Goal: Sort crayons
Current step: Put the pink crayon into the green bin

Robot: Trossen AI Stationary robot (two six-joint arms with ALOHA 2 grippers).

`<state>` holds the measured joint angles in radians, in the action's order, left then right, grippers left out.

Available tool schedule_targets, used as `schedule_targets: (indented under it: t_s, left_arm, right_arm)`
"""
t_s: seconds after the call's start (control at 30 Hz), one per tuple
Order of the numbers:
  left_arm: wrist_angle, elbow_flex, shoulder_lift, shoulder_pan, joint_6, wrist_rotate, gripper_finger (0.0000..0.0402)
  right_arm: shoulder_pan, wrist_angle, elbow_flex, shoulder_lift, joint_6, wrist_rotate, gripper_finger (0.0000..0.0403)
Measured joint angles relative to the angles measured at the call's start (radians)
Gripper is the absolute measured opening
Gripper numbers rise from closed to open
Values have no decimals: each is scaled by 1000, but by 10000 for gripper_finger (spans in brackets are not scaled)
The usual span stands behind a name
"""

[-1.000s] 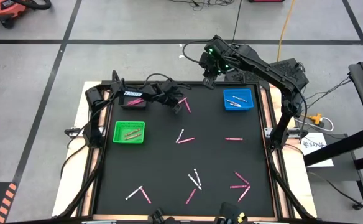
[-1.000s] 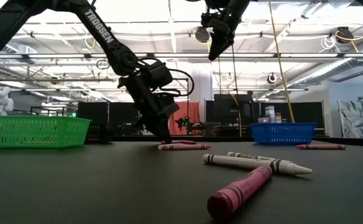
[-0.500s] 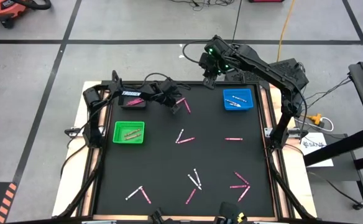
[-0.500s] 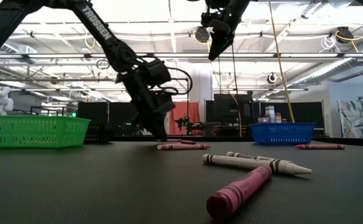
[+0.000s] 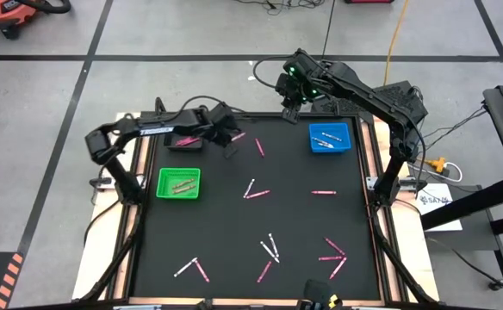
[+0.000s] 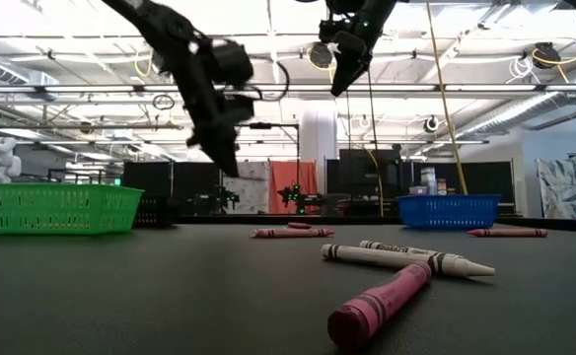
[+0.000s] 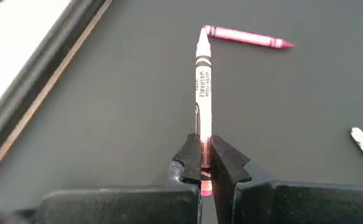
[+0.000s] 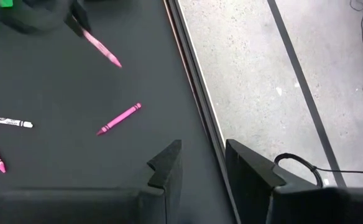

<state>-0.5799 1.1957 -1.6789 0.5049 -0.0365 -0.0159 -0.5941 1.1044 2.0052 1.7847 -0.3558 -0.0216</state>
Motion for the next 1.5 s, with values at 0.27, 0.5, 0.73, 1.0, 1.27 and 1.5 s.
schedule_targets:
  t_s: [0.27,0.5,0.73,1.0,1.27,1.5]
  left_arm:
    - [-265,-31,203,-74,-29,-83,7]
    - [-439,-66,372,-150,-181,-138,7]
    - [-477,-189,524,-226,-343,-184,7]
    - [-476,-361,600,-309,-438,-175,7]
    - [-410,-503,602,-378,-456,-170,7]
    - [-353,-579,602,-390,-456,-72,7]
  right_arm:
    - [0,10,0,0,-6,0,106]
    - [0,73,0,0,-6,0,106]
    - [0,115,0,0,0,0,106]
    - [0,190,0,0,32,0,106]
    - [0,232,0,0,56,0,106]
    - [0,232,0,0,60,0,106]
